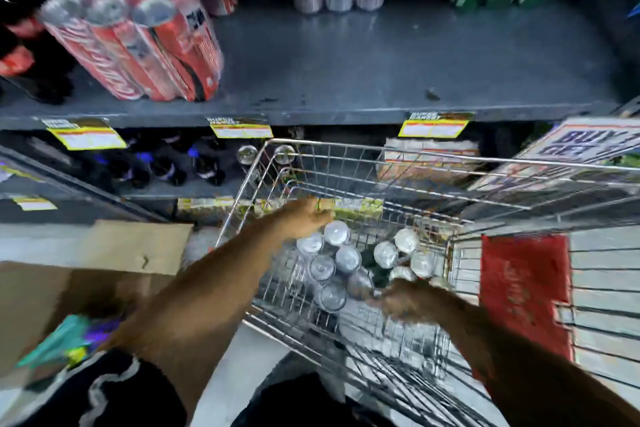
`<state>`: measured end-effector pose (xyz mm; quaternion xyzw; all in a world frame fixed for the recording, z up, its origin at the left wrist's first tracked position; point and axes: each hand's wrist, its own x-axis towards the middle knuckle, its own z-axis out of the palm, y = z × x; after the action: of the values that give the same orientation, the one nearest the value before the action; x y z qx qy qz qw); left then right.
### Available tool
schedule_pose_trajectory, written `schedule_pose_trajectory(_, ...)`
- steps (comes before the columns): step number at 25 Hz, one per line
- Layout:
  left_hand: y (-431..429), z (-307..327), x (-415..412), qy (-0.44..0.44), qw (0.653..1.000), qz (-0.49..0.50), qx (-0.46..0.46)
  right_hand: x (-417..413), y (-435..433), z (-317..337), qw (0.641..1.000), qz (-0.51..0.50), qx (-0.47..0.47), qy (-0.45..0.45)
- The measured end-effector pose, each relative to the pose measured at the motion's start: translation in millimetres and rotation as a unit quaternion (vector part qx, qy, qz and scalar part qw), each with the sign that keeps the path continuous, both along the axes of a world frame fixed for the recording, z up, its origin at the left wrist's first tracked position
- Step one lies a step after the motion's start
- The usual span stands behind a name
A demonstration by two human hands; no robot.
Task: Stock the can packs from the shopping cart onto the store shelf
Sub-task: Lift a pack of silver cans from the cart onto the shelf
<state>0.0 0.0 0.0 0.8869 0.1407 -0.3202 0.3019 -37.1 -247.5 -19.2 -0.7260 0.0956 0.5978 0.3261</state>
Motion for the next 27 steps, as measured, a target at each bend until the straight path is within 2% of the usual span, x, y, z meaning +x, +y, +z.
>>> schedule_pose_trajectory(1, -1.0, -11.0, 4.5, 0.027, 1.0, -0.001, -0.006, -10.8, 5.2, -22.5, 0.997, -0.045, 0.022, 0.056)
schedule_pose_trajectory(3, -1.8, -31.6, 7.1, 0.078, 0.996, -0.007, -0.03, -31.4, 22.8, -42.2, 0.989, -0.102, 0.034, 0.098)
schedule_pose_trajectory(5, -1.4, -49.4, 8.5, 0.111, 0.993, -0.019, -0.04, -46.3, 39.2, -53.8, 0.979, -0.181, 0.025, 0.092)
schedule_pose_trajectory(8, 3.5, -61.2, 12.4, 0.108, 0.992, 0.048, -0.038, -54.2, 55.6, -56.4, 0.927, -0.362, 0.019, 0.101)
schedule_pose_trajectory(10, 6.4, -64.3, 9.9, 0.112, 0.99, 0.073, -0.035, -58.9, 62.7, -57.6, 0.909, -0.411, 0.003, 0.074)
schedule_pose_trajectory(12, 6.9, -59.1, 3.2, 0.106, 0.989, 0.098, -0.033, -52.5, 63.9, -49.2, 0.915, -0.4, -0.014, 0.051)
schedule_pose_trajectory(17, -2.4, -16.1, -14.6, 0.076, 0.951, 0.286, -0.085, -11.8, 46.5, -13.5, 0.945, -0.326, -0.013, 0.009)
schedule_pose_trajectory(20, -4.0, 28.1, -19.8, 0.042, 0.926, 0.359, -0.107, 9.6, 38.0, 20.7, 0.95, -0.301, 0.022, -0.074)
schedule_pose_trajectory(22, -7.3, 64.8, -25.6, 0.009, 0.908, 0.397, -0.131, 25.0, 26.2, 50.8, 0.961, -0.228, 0.064, -0.144)
schedule_pose_trajectory(24, -12.4, 104.0, -29.7, -0.051, 0.884, 0.433, -0.17, 40.5, 16.2, 90.7, 0.954, -0.186, 0.079, -0.219)
schedule_pose_trajectory(27, -21.5, 162.0, -26.0, -0.153, 0.849, 0.442, -0.245, 63.4, 11.8, 149.1, 0.92, -0.212, 0.108, -0.312)
